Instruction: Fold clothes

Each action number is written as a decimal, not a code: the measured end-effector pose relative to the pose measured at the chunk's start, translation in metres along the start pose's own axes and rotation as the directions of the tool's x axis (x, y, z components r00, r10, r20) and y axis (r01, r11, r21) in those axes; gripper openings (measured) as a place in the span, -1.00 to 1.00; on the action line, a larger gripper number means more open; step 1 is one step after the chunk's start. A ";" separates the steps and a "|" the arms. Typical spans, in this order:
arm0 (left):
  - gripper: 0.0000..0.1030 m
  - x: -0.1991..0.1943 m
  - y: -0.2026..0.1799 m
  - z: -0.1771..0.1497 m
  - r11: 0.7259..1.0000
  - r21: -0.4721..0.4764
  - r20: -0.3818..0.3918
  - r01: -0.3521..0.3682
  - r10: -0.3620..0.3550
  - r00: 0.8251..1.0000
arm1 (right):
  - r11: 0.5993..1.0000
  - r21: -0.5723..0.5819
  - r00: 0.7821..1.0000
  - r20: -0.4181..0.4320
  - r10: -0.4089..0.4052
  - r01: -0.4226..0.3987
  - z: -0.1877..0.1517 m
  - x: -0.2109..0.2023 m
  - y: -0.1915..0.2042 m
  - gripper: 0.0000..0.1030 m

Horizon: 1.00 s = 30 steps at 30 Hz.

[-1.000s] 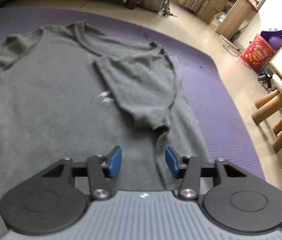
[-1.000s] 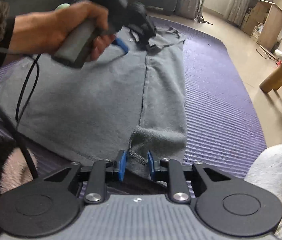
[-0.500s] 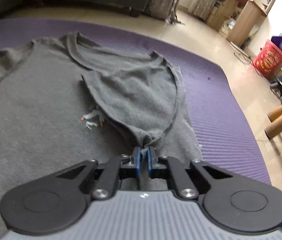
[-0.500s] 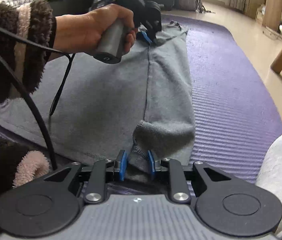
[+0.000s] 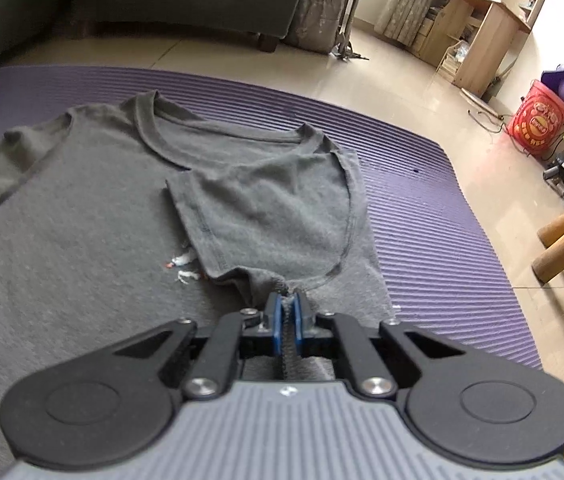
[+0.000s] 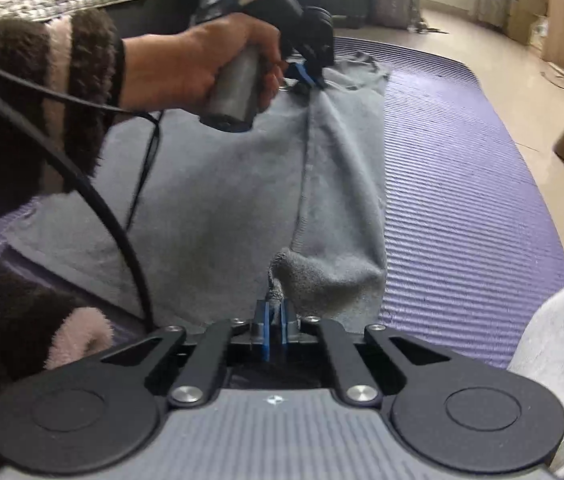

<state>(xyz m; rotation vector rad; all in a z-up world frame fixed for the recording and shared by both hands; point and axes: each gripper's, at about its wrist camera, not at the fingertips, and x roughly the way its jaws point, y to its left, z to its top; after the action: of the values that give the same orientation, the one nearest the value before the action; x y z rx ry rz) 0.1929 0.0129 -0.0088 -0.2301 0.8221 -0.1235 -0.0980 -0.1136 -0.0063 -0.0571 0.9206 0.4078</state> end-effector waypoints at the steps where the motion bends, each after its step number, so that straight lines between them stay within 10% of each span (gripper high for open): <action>1: -0.89 -0.001 0.000 0.001 1.000 0.006 -0.002 -0.004 0.004 1.000 | 1.000 0.002 1.000 -0.003 0.019 -0.019 0.003 -0.004 -0.002 -0.93; 17: -0.81 -0.002 -0.015 0.004 0.985 0.143 -0.020 -0.091 0.095 0.995 | 0.973 0.137 0.980 -0.037 0.195 -0.188 -0.006 0.013 -0.020 -0.92; 23: -0.19 -0.004 -0.008 0.000 0.984 0.140 -0.078 -0.113 0.125 0.989 | 0.968 0.175 0.972 -0.121 0.202 -0.179 -0.010 0.031 -0.024 -0.64; 30: -0.19 -0.026 0.000 0.011 0.993 0.066 -0.013 -0.103 0.104 0.995 | 0.960 0.236 0.987 -0.033 0.160 -0.148 -0.005 0.016 -0.039 -0.46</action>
<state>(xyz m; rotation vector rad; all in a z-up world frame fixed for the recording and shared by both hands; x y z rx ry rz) 0.1835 0.0199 0.0163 -0.1252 0.8429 -0.0550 -0.0789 -0.1455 -0.0264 0.2218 1.0222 0.4416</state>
